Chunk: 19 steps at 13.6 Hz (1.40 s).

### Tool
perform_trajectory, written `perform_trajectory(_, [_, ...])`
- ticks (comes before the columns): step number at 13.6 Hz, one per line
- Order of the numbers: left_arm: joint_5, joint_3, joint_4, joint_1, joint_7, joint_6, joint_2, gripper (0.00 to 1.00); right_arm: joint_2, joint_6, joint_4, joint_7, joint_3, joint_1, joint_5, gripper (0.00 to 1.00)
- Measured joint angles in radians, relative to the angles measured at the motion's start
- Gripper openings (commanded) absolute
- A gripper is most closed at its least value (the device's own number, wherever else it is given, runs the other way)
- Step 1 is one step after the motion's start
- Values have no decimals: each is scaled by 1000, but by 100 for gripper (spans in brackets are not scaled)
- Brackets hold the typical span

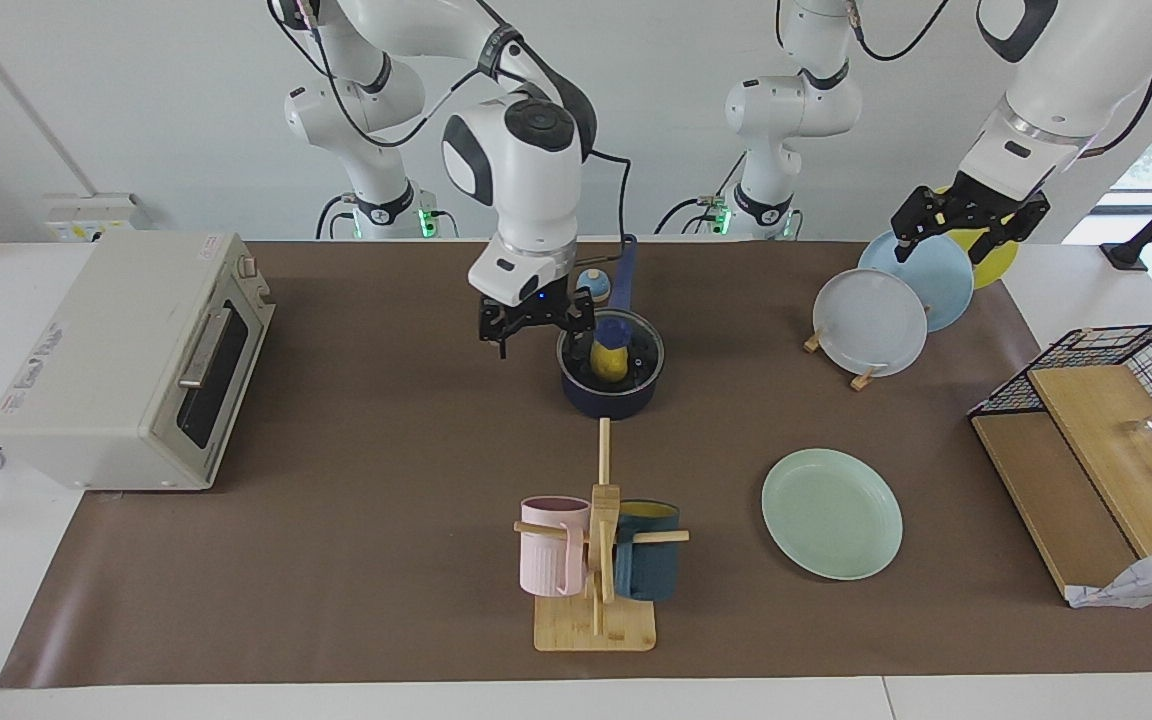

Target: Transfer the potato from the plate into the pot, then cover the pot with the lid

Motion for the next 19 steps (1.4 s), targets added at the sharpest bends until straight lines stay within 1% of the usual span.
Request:
perform_trajectory(2, [0, 0, 0, 0, 0, 0, 0, 100, -24, -73, 30, -142, -4, -99, 26, 100])
perform_trajectory(5, [0, 0, 0, 0, 0, 0, 0, 100, -41, -199, 115, -306, -9, -248, 40, 100])
perform_trajectory(7, [0, 0, 0, 0, 0, 0, 0, 100, -48, -280, 160, -361, -22, -303, 39, 100])
perform_trajectory(11, [0, 0, 0, 0, 0, 0, 0, 100, -69, -361, 177, -383, -123, -311, 44, 100])
perform_trajectory(12, [0, 0, 0, 0, 0, 0, 0, 100, -71, -379, 177, -385, -137, -311, 45, 100])
perform_trajectory(16, [0, 0, 0, 0, 0, 0, 0, 100, -85, -437, 169, -385, -141, -309, 46, 100])
perform_trajectory(19, [0, 0, 0, 0, 0, 0, 0, 100, -131, -437, 114, -385, -142, -309, 46, 100])
